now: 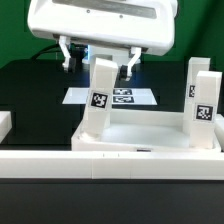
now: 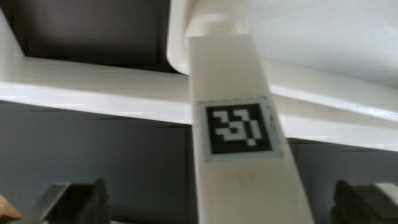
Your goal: Assemble desk
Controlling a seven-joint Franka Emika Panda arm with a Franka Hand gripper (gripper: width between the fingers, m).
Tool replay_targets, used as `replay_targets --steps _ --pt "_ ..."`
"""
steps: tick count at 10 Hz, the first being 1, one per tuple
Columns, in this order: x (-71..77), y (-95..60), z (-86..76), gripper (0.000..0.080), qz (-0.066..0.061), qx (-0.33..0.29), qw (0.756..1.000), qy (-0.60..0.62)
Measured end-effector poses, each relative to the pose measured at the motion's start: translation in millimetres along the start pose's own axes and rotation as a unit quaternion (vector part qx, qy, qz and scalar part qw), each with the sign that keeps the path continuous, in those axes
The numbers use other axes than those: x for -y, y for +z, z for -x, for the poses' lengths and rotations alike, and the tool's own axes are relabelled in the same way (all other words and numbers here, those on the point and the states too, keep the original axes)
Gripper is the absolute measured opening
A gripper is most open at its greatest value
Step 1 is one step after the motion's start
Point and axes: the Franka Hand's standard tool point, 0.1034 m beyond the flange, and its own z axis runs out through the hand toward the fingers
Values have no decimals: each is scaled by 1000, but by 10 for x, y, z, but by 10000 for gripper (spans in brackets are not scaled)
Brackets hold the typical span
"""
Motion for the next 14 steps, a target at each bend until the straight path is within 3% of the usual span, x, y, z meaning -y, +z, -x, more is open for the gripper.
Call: replay_targets --steps 4,8,11,12,14 --pt "-3 -35 -31 649 -2 -2 1000 3" --pt "2 -266 -167 648 -33 10 999 18" --pt "55 -230 -124 648 -42 25 998 29" --pt "174 -203 -79 648 -68 73 994 37" --pt "111 -214 -26 648 -84 157 984 23"
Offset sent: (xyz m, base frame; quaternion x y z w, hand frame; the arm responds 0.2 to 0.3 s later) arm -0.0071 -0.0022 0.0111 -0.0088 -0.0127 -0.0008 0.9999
